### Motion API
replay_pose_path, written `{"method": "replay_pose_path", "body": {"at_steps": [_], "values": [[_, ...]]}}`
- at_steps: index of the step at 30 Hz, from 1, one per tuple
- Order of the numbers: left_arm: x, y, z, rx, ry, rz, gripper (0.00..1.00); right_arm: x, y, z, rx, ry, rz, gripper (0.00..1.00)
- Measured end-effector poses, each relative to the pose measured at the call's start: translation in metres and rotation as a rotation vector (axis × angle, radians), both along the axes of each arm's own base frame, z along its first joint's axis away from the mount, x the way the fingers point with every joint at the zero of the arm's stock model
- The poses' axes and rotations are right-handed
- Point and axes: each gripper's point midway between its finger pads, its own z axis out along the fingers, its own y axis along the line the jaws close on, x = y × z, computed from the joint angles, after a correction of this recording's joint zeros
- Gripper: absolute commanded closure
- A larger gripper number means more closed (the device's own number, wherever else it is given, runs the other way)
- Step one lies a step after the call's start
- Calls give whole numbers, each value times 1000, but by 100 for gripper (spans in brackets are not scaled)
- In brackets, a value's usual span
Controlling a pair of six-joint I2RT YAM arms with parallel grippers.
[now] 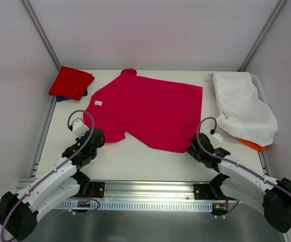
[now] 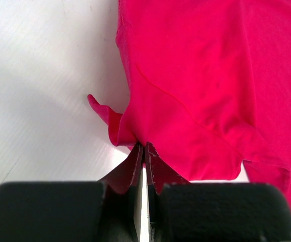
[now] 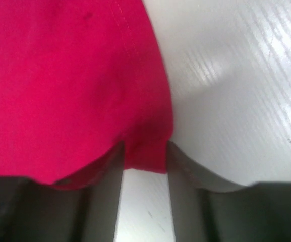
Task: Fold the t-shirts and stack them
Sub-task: Flatten the tshirt out
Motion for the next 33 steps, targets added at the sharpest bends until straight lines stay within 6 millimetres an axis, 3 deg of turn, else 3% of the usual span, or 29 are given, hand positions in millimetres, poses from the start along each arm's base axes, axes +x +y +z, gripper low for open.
{"method": "replay_pose_path", "body": {"at_steps": [3,6,15,17,26,33], "values": [[0,-1,-2,2,10,-3,100,-3,-2,-4,2,14,4,88],[-1,-1,-2,2,11,-4,100,-5,-3,-6,2,21,4,100],[-1,-3,-3,1,18,-18,100,-15,-17,1,-32,16,0,99],[-2,-3,-3,5,21,-27,100,-16,-23,10,-43,-9,-3,100],[-6,-13,3,-14,27,-115,100,-10,-50,84,-108,-171,-39,99],[-10,-19,19,-39,7,-167,100,-15,-71,99,-208,-177,-59,99]]}}
